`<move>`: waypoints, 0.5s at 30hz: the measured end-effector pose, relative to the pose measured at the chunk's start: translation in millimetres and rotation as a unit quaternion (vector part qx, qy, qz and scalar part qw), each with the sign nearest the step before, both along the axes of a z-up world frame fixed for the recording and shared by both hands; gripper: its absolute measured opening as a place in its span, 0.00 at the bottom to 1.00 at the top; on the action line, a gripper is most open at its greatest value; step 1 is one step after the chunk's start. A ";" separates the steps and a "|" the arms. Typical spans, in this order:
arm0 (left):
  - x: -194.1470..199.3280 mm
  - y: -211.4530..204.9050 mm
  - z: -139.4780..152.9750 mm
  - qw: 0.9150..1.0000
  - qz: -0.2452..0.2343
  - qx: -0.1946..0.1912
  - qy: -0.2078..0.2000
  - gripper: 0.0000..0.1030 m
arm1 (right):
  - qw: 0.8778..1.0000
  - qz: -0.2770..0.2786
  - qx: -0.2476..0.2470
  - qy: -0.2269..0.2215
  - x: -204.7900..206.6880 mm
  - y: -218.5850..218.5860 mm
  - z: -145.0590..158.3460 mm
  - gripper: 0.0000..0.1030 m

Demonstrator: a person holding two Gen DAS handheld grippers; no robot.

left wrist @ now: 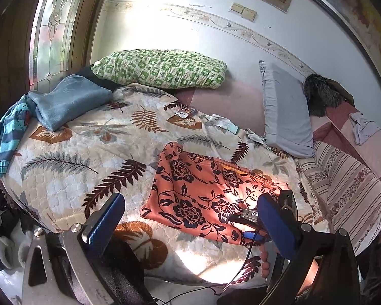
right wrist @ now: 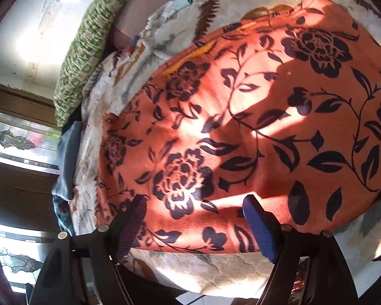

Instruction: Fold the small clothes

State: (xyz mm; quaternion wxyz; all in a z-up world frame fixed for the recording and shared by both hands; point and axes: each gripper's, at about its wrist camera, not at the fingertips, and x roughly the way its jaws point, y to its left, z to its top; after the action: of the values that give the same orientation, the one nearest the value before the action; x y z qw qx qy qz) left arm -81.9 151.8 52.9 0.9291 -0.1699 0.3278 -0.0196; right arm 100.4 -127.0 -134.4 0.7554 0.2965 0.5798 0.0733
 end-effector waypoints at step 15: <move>-6.2 -5.2 3.4 1.000 -0.002 0.005 -0.007 1.00 | 1.000 -0.017 0.020 0.007 -3.4 -30.8 -6.5 0.79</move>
State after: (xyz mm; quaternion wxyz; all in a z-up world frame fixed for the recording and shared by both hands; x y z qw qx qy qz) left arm -88.1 146.6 56.3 0.9320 -0.1648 0.3221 -0.0205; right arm 97.0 -157.8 -141.0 0.7465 0.3215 0.5784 0.0698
